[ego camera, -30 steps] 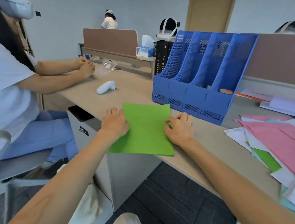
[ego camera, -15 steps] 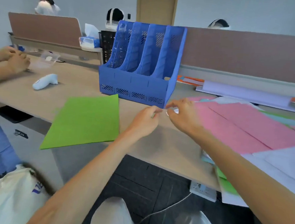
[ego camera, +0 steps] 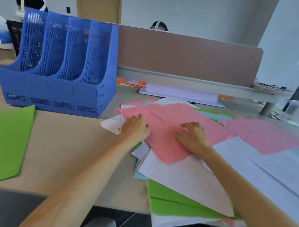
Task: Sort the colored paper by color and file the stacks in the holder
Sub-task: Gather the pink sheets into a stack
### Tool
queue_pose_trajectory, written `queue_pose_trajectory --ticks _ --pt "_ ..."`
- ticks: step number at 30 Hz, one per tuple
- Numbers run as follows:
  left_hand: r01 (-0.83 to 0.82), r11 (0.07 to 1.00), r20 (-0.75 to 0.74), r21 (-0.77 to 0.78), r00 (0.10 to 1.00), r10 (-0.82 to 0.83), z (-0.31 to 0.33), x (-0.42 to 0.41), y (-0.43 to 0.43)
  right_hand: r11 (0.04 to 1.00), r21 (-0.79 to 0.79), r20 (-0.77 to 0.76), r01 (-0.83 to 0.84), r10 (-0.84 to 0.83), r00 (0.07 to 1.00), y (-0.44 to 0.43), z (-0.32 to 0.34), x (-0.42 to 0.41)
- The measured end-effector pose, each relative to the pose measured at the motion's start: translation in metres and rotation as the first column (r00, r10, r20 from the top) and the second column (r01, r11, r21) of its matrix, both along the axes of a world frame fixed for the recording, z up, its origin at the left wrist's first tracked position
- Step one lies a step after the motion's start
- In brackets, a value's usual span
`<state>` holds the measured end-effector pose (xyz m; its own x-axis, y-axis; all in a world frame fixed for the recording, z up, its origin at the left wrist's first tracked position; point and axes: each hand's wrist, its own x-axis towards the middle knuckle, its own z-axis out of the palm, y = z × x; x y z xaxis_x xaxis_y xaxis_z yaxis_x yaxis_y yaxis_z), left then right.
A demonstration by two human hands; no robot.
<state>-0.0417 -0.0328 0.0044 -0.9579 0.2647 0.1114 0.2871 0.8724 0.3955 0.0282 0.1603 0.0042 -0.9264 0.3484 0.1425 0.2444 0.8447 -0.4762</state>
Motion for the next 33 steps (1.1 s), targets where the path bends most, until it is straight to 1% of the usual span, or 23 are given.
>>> queue_pose_trajectory --ticks 2,4,8,10,12,14,15,16,17,18,19,20,21,22,23,24,25,26,27,28,29,31,33 --pt "-0.05 0.996 0.0 -0.069 0.999 0.051 -0.002 -0.016 0.0 0.999 0.047 0.054 -0.005 0.002 0.999 0.012 -0.002 -0.001" --pt "-0.103 0.991 0.008 -0.086 0.995 0.104 -0.007 -0.029 -0.004 0.995 0.096 0.073 -0.018 0.011 0.997 0.021 -0.005 -0.002" --pt "-0.151 0.987 0.009 -0.055 0.988 0.152 -0.012 -0.04 -0.01 0.942 0.334 0.011 -0.025 0.023 1.0 0.026 -0.003 -0.003" --pt "-0.118 0.993 -0.011 0.02 0.993 0.119 -0.009 -0.038 -0.009 0.897 0.432 -0.006 -0.088 0.1 0.995 0.024 -0.003 -0.002" --pt "-0.076 0.987 -0.027 0.139 0.996 0.08 -0.003 -0.034 -0.005 0.843 0.52 -0.03 -0.138 0.179 0.983 0.021 -0.003 -0.003" --pt "-0.065 0.959 0.011 0.276 0.998 0.064 0.001 -0.032 -0.002 0.802 0.585 -0.053 -0.122 0.188 0.981 0.019 -0.001 0.0" --pt "-0.068 0.938 0.052 0.341 0.997 0.054 0.001 -0.032 -0.001 0.801 0.59 -0.069 -0.106 0.181 0.981 0.019 0.001 0.0" --pt "-0.073 0.916 0.091 0.394 0.995 0.04 0.002 -0.031 0.001 0.822 0.562 -0.094 -0.091 0.173 0.98 0.018 0.003 0.001" --pt "-0.079 0.891 0.126 0.446 0.992 0.024 0.002 -0.032 0.002 0.875 0.474 -0.125 -0.103 0.182 0.975 0.016 0.006 0.002" --pt "-0.084 0.864 0.151 0.497 0.988 0.009 0.002 -0.033 0.003 0.94 0.307 -0.157 -0.147 0.202 0.967 0.015 0.009 0.002" --pt "-0.088 0.834 0.165 0.544 0.986 -0.003 0.002 -0.033 0.003 0.975 0.031 -0.192 -0.22 0.222 0.956 0.014 0.013 0.003" --pt "-0.09 0.809 0.173 0.581 0.985 -0.015 0.003 -0.033 0.004 0.922 -0.275 -0.206 -0.273 0.221 0.953 0.012 0.019 0.005" --pt "-0.092 0.79 0.188 0.606 0.982 -0.03 0.004 -0.032 0.005 0.829 -0.489 -0.222 -0.272 0.183 0.958 0.012 0.023 0.006" --pt "-0.09 0.78 0.199 0.62 0.979 -0.046 0.004 -0.03 0.007 0.795 -0.556 -0.237 -0.243 0.129 0.963 0.016 0.025 0.005" --pt "-0.084 0.781 0.201 0.619 0.978 -0.054 0.003 -0.028 0.008 0.831 -0.519 -0.249 -0.198 0.074 0.966 0.022 0.025 0.002" --pt "-0.073 0.785 0.193 0.616 0.979 -0.06 0.002 -0.025 0.01 0.901 -0.415 -0.244 -0.125 0.023 0.97 0.032 0.022 -0.004" --pt "-0.065 0.787 0.187 0.614 0.98 -0.064 0.001 -0.024 0.011 0.963 -0.269 -0.19 -0.034 -0.018 0.982 0.04 0.019 -0.011" --pt "-0.059 0.78 0.175 0.624 0.982 -0.067 0.0 -0.023 0.012 0.992 -0.124 -0.067 0.028 -0.036 0.997 0.048 0.015 -0.018" --pt "-0.069 0.759 0.179 0.648 0.982 -0.063 -0.001 -0.024 0.013 0.999 -0.002 0.089 0.051 -0.051 0.995 0.053 0.012 -0.023" --pt "-0.091 0.728 0.198 0.679 0.978 -0.063 0.0 -0.026 0.014 0.995 0.081 0.211 0.058 -0.074 0.975 0.058 0.008 -0.027" --pt "-0.122 0.697 0.232 0.707 0.97 -0.065 0.002 -0.027 0.014 0.99 0.127 0.276 0.06 -0.094 0.957 0.061 0.004 -0.03" --pt "-0.178 0.676 0.3 0.715 0.952 -0.067 0.002 -0.028 0.012 0.981 0.182 0.253 0.066 -0.111 0.961 0.061 -0.005 -0.027" --pt "-0.171 0.694 0.32 0.7 0.943 -0.09 0.002 -0.025 0.011 0.964 0.263 0.185 0.05 -0.102 0.977 0.057 -0.011 -0.021"
